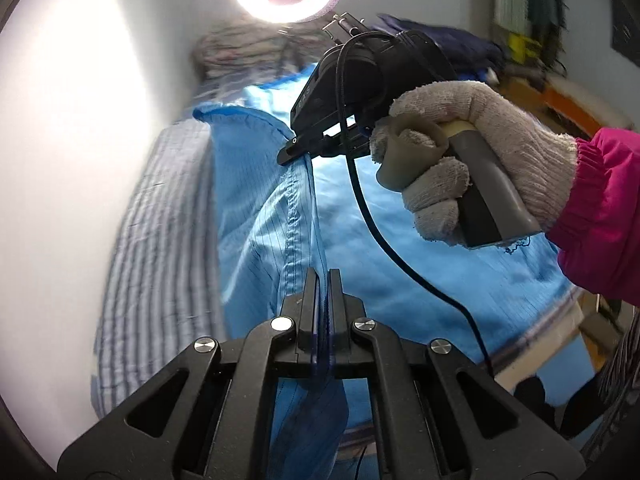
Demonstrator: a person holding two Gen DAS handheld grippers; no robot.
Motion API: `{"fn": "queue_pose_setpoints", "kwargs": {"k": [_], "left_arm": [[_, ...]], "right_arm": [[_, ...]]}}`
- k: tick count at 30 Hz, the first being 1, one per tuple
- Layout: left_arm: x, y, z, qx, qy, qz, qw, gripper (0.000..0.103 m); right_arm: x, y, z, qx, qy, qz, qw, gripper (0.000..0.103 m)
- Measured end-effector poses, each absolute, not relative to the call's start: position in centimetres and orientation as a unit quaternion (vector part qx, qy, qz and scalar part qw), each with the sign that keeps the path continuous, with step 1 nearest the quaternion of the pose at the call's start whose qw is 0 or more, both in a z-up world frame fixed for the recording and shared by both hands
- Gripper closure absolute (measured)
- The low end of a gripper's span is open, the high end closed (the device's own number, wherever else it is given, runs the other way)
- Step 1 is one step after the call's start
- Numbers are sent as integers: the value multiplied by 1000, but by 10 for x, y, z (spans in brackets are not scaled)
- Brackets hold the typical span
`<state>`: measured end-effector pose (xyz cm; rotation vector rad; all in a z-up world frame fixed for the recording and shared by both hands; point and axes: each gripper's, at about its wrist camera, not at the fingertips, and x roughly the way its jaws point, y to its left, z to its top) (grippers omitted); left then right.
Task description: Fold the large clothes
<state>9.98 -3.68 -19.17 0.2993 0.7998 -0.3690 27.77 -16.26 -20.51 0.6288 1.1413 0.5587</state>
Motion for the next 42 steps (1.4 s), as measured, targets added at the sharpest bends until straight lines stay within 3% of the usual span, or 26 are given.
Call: {"fn": "queue_pose_setpoints", "kwargs": {"k": [5,9,14,17,18,19,20,21,22,32,42], "left_arm": [[97,-64,-209,172,407,-203,874,102],[90,-69,-216,173,424,-225,860,102],[69,-39,-200,88,449,-247,854,96],[57,-3,-183,34,449,-245,859,96],[55,10,-180,24,448,-235,862,96],[54,22,-175,14,449,-221,866,89],[53,34,-173,4,449,-206,870,82],[55,47,-171,-4,449,-192,873,67],[58,59,-171,-16,449,-173,876,62],[98,74,-216,-76,472,-120,870,62],[103,33,-271,21,509,-92,856,62]], "right_arm": [[265,-199,-246,317,552,203,744,103],[265,-207,-248,300,554,196,751,103],[262,-209,-242,278,557,197,757,103],[263,-212,-248,270,568,201,751,95],[260,-216,-249,264,572,199,751,86],[256,-219,-247,259,571,198,753,76],[251,-222,-244,254,569,198,757,74],[246,-220,-242,251,567,200,758,73],[239,-221,-239,244,567,205,759,73],[152,-200,-215,126,558,223,789,73],[133,-180,-239,82,567,197,796,73]]}}
